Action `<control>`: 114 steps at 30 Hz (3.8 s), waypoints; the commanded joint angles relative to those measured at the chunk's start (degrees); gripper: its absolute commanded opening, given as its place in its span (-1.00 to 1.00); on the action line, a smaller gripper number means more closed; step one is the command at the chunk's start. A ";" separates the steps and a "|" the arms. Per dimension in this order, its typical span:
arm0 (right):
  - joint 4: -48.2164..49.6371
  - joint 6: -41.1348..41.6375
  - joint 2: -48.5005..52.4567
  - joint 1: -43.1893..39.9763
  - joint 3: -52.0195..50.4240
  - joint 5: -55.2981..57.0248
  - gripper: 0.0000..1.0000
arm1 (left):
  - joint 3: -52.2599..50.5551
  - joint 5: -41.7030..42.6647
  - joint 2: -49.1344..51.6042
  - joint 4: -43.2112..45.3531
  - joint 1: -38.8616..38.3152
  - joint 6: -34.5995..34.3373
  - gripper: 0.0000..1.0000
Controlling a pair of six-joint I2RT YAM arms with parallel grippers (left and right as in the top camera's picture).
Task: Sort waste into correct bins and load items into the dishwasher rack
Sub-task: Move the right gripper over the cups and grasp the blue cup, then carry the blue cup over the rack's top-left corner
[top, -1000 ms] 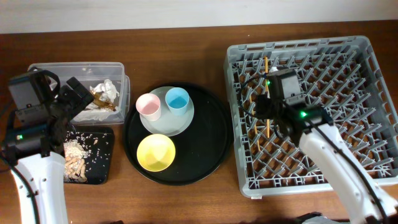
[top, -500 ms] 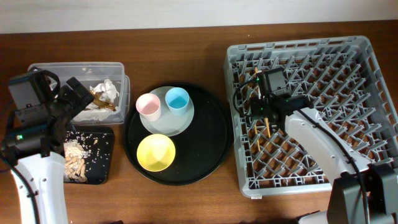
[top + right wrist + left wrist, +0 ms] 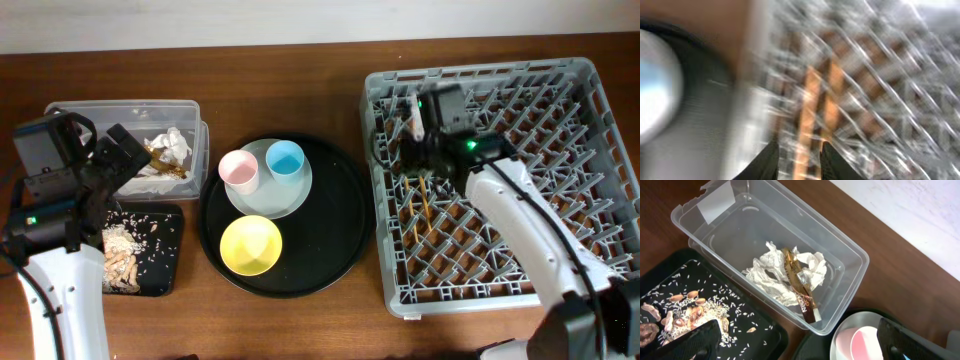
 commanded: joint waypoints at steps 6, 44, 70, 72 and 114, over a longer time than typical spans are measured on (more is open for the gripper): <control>-10.75 0.02 3.93 11.87 23.89 -12.07 -0.41 | 0.61 0.59 -0.31 0.09 0.31 -0.15 0.98; -20.09 -6.43 41.46 24.79 45.13 -8.35 -0.41 | 0.61 0.59 -0.31 0.09 0.31 -0.15 0.99; -23.82 -8.76 38.29 23.65 47.41 -6.01 -0.92 | 0.61 0.59 -0.31 0.09 0.31 -0.15 0.98; -27.34 -8.76 35.67 22.62 51.08 -6.01 -0.92 | 0.61 0.59 -0.31 0.09 0.31 -0.15 0.98; -6.51 -24.90 36.52 -18.36 23.45 -74.29 -0.92 | 0.61 0.59 -0.31 0.09 0.31 -0.15 0.98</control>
